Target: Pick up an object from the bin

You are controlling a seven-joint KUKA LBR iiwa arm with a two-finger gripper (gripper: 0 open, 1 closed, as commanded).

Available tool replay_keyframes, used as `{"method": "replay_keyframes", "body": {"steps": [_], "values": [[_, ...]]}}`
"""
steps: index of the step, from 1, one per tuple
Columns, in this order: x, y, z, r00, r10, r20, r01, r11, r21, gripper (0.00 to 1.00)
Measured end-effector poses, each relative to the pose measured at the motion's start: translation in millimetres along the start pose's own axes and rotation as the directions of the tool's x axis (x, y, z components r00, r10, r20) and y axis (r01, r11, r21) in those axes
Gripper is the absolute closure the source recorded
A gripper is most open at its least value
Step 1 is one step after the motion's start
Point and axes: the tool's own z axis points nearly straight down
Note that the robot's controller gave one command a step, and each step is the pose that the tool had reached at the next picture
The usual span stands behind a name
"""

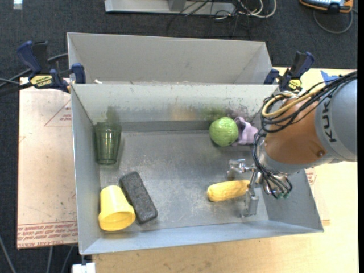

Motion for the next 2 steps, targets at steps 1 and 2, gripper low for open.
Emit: {"method": "replay_keyframes", "body": {"steps": [1,2], "values": [[-2.5,10.0,1.6,0.990,-0.139,0.002,0.139,0.990,0.001,0.00],[-3.2,14.6,1.9,0.991,-0.134,0.003,0.134,0.991,0.000,0.00]]}}
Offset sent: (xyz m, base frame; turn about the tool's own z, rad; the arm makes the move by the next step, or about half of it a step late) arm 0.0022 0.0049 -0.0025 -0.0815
